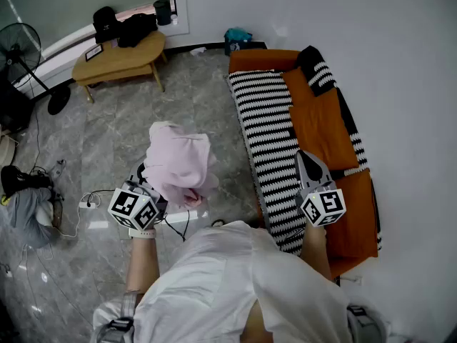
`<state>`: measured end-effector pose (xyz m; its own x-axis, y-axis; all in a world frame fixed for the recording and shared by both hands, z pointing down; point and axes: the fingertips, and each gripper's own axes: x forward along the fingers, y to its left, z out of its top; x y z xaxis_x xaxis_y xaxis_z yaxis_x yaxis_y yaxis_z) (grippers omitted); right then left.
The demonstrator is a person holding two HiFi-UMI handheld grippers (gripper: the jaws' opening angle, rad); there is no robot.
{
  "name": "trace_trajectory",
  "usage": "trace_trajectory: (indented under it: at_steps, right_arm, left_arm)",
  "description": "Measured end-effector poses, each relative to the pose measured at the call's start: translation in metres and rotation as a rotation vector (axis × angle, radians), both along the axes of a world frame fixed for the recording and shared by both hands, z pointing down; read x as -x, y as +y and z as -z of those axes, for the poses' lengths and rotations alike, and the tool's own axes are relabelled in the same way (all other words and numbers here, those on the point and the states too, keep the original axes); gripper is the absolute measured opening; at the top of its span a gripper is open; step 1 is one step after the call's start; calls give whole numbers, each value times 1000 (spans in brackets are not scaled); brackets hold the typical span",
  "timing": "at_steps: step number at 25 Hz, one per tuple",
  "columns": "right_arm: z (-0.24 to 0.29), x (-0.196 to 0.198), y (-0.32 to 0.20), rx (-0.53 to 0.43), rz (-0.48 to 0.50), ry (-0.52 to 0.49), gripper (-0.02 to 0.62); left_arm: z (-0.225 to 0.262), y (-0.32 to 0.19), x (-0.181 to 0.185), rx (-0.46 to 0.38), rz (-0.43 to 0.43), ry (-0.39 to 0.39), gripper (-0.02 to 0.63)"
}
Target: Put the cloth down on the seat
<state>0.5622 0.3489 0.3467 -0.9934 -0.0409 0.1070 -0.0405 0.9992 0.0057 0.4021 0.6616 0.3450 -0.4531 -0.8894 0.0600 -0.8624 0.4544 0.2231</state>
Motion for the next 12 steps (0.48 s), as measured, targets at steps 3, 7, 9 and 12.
trace_trajectory:
  at_steps: [3,7,9,12]
  right_arm:
    - [-4,6,11,-4,15,13,6]
    - [-6,9,26,-4,16,27,8]
    - [-3,10,31,-6,9,27,8]
    - [-3,13,33,-15,6,39,8]
  left_arm:
    - [-2,2,2,-17,-6,22,135]
    - [-7,1,0,-27,-40,41,135]
    - [-8,-1,-2,-24,-67,43,135]
    - [-10,-7,2,-14,-90,37,135]
